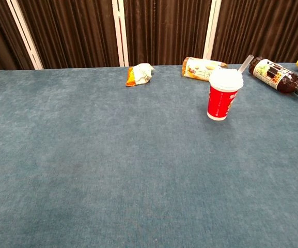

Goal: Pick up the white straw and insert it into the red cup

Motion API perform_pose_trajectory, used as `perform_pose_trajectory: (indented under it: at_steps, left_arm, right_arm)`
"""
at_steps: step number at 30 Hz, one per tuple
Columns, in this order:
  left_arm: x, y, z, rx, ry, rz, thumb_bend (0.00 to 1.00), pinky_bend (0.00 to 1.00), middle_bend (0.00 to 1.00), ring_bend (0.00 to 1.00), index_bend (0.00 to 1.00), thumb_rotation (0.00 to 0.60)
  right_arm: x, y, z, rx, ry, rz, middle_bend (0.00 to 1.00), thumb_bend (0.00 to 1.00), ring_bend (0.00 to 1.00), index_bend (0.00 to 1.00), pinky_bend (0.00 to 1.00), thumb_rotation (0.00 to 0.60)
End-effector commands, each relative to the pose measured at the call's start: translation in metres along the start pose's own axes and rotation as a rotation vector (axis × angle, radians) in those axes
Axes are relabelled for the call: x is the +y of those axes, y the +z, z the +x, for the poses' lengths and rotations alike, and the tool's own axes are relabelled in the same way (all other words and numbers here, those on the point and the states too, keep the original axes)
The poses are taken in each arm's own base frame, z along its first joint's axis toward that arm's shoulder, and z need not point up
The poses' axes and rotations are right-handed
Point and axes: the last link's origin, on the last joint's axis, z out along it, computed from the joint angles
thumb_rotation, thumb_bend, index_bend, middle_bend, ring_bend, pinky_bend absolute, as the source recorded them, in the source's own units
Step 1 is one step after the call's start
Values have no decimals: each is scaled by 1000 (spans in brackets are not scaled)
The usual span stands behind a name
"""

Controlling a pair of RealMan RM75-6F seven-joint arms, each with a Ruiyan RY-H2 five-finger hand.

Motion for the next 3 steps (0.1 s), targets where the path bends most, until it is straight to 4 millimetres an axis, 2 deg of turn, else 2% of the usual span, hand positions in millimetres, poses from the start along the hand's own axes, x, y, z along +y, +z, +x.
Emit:
perform_pose_trajectory:
  at_steps: [1,3]
  left_arm:
    - [0,0,0,1,1,-2,57,0,0,0,34,600]
    - [0,0,0,1,1,-4,56,0,0,0,34,600]
  right_arm:
    - [4,-7,-4,-6,7,-12,0,0,0,0,0,600]
    - [5,-4,-5,-1,19,-20,0,0,0,0,0,600]
